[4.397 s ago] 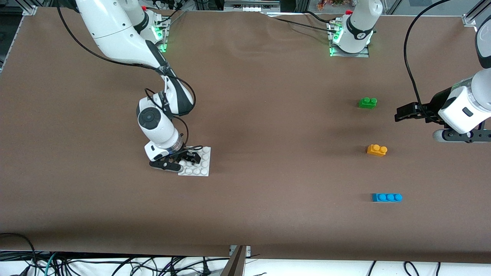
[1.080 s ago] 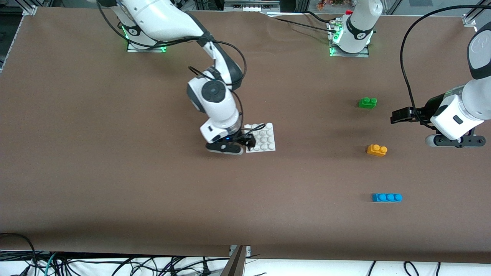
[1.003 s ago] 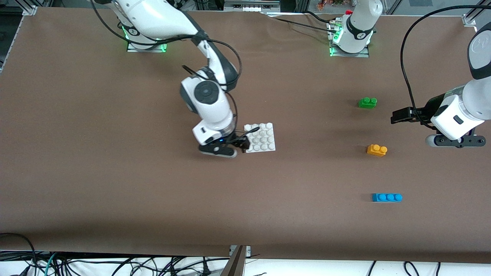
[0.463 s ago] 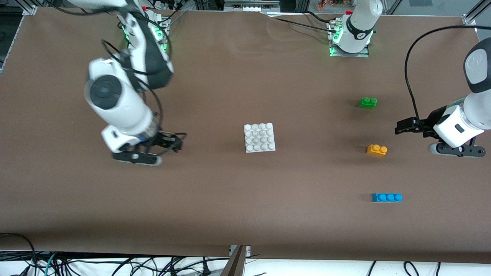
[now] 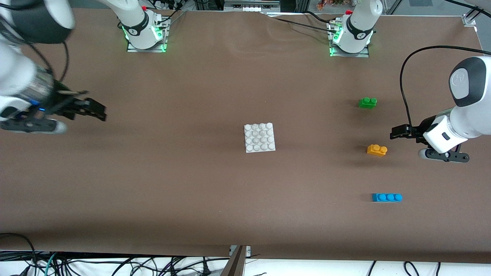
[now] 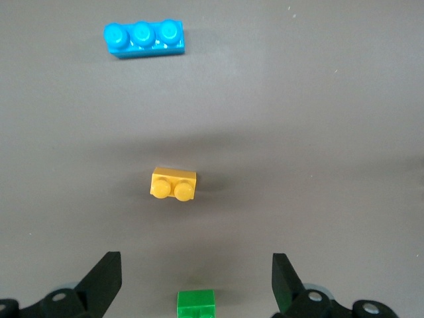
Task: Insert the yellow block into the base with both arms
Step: 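Lower the left gripper over the yellow block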
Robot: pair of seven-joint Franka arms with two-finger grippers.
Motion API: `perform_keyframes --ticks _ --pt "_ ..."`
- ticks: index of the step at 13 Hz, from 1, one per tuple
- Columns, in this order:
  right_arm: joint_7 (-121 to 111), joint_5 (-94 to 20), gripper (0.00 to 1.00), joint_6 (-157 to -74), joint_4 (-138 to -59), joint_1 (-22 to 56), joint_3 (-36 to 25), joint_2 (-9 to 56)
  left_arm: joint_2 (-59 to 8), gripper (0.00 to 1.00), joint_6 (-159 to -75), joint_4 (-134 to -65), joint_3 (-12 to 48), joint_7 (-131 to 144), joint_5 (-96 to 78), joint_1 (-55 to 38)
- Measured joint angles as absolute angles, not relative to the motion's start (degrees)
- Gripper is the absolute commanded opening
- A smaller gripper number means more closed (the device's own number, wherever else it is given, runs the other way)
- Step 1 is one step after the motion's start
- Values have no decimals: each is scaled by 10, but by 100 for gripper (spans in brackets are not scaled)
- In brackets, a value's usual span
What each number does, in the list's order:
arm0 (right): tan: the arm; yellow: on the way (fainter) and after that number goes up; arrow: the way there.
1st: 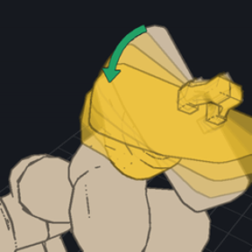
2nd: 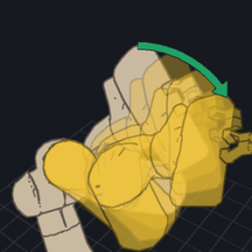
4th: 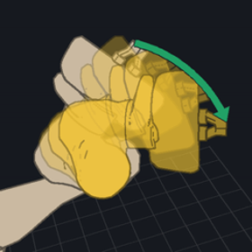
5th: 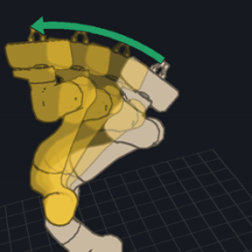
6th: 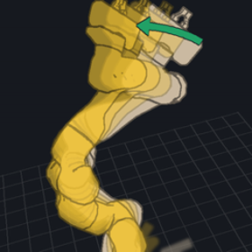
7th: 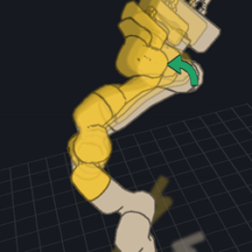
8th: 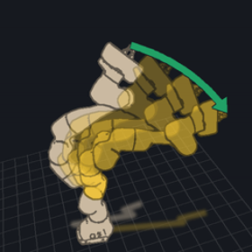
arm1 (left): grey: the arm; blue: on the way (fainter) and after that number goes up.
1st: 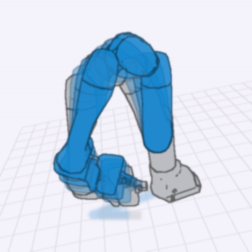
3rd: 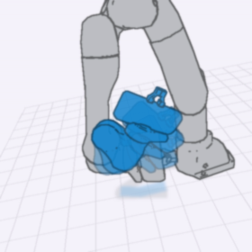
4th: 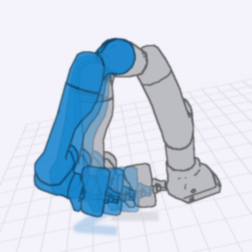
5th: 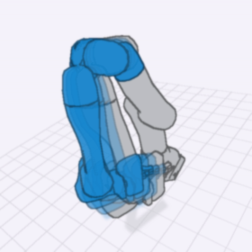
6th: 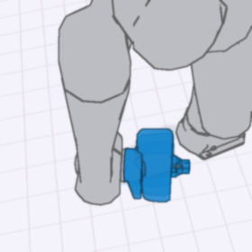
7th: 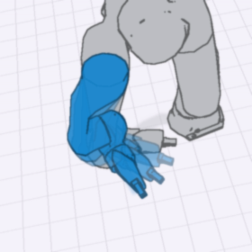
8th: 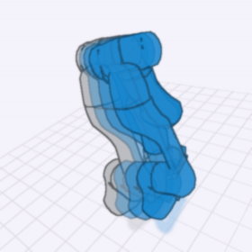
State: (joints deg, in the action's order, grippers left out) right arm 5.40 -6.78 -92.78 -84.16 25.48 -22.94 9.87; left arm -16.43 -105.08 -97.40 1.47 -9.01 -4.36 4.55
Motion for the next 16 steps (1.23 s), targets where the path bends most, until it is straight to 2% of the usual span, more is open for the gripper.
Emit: perform_keyframes --ticks 5,13,14,16 --pt "57 -56 99 -927 -835 255 -256 92 -195 100 -1145 -1038 14 -156 -43 48" --pt "79 -50 99 -925 -835 262 -256 94 -246 100 -1293 -1112 14 -203 -20 51" --pt "79 -49 99 -923 -835 252 -237 93 -248 100 -1311 -1123 14 -211 -19 51" --pt "80 -27 99 -913 -833 162 -117 90 -251 100 -1337 -1140 14 -224 -19 51"
